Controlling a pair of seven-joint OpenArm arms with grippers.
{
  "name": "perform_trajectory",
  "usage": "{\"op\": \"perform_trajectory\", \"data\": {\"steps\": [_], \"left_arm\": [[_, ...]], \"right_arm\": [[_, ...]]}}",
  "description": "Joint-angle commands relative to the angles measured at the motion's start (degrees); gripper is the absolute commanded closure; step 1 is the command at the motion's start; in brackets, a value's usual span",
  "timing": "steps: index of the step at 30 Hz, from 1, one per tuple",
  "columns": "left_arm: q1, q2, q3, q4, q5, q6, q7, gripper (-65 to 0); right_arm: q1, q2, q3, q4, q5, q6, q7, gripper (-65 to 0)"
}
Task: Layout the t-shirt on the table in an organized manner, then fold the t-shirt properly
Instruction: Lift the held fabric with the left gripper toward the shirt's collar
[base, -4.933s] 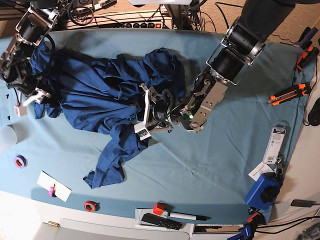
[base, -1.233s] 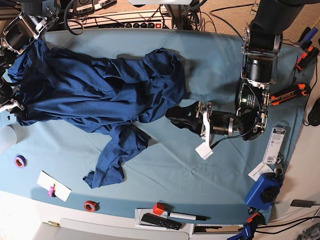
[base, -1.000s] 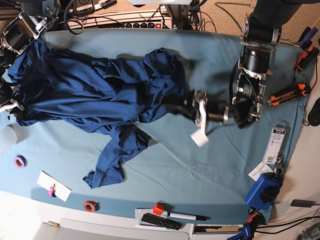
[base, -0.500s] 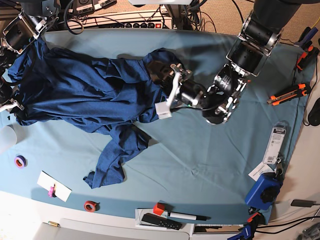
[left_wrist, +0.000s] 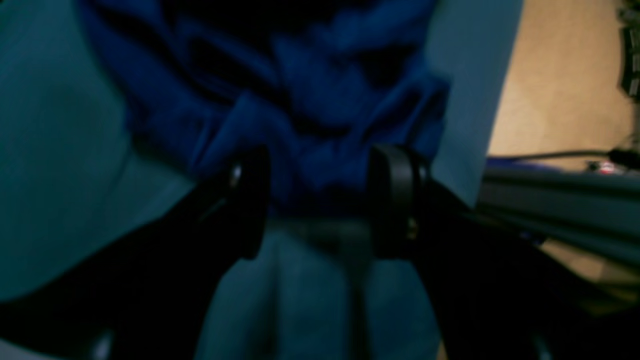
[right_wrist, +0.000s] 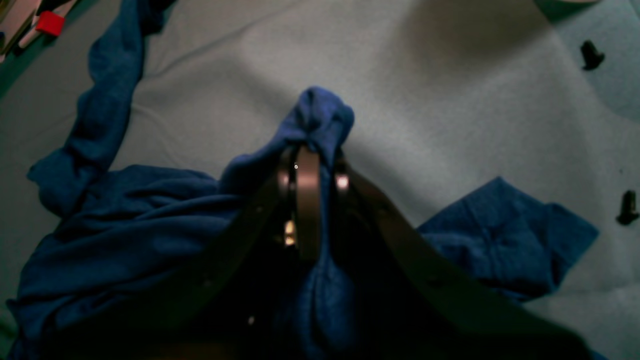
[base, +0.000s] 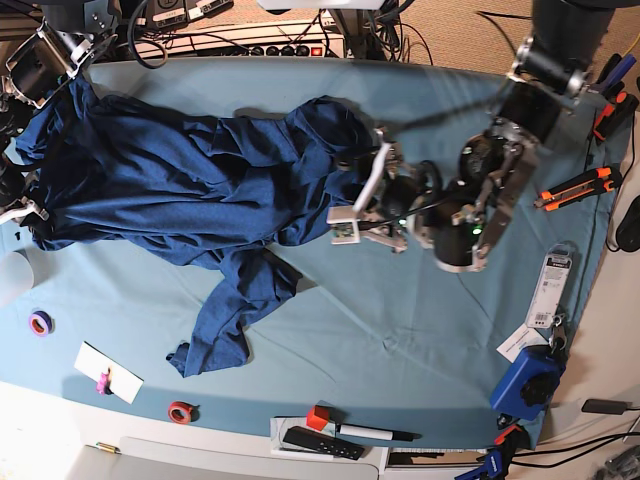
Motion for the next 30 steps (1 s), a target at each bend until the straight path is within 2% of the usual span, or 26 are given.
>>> {"op": "perform_trajectory", "data": {"steps": [1, 4, 6, 9, 12, 16, 19, 24, 28, 30], "left_arm": [[-0.6, -1.2, -0.3, 1.9, -0.4, -0.1, -1.7, -29.9], [1.4, -3.6, -0.3, 3.9, -0.3, -0.1, -4.2, -30.0], [3.4, -4.0, -0.3, 4.5, -0.4, -0.1, -6.5, -30.2], [6.3, -3.7, -0.3, 5.1, -0.4, -0.1, -11.4, -36.3], [7.6, -1.6, -0.3, 5.3, 0.1, -0.1, -13.0, -39.1], [7.7, 2.4, -0.3, 5.3, 1.0, 2.3, -13.0, -39.1], [8.2, 6.0, -0.3, 5.3, 2.3, 6.2, -13.0, -39.1], [9.8, 10.4, -0.3, 3.3, 15.4, 15.6, -15.6, -39.1], [10.6, 10.7, -0.3, 1.6, 18.8, 19.1, -15.5, -39.1], [11.3, 10.7, -0.3, 1.4, 20.3, 19.6, -15.1, -39.1]], "right_arm": [[1.1, 1.7, 0.2, 0.8, 1.4, 0.1, 1.2, 0.0], [1.1, 1.7, 0.2, 0.8, 1.4, 0.1, 1.2, 0.0], [1.1, 1.7, 0.2, 0.8, 1.4, 0.1, 1.2, 0.0], [1.1, 1.6, 0.2, 0.8, 1.4, 0.1, 1.2, 0.0], [1.1, 1.4, 0.2, 0.8, 1.3, 0.1, 1.2, 0.0], [1.1, 1.4, 0.2, 0.8, 1.3, 0.1, 1.0, 0.0], [1.1, 1.4, 0.2, 0.8, 1.3, 0.1, 1.0, 0.0], [1.1, 1.4, 0.2, 0.8, 1.3, 0.1, 0.8, 0.0], [1.1, 1.4, 0.2, 0.8, 1.3, 0.1, 0.8, 0.0], [1.1, 1.4, 0.2, 0.8, 1.3, 0.1, 0.8, 0.0]]}}
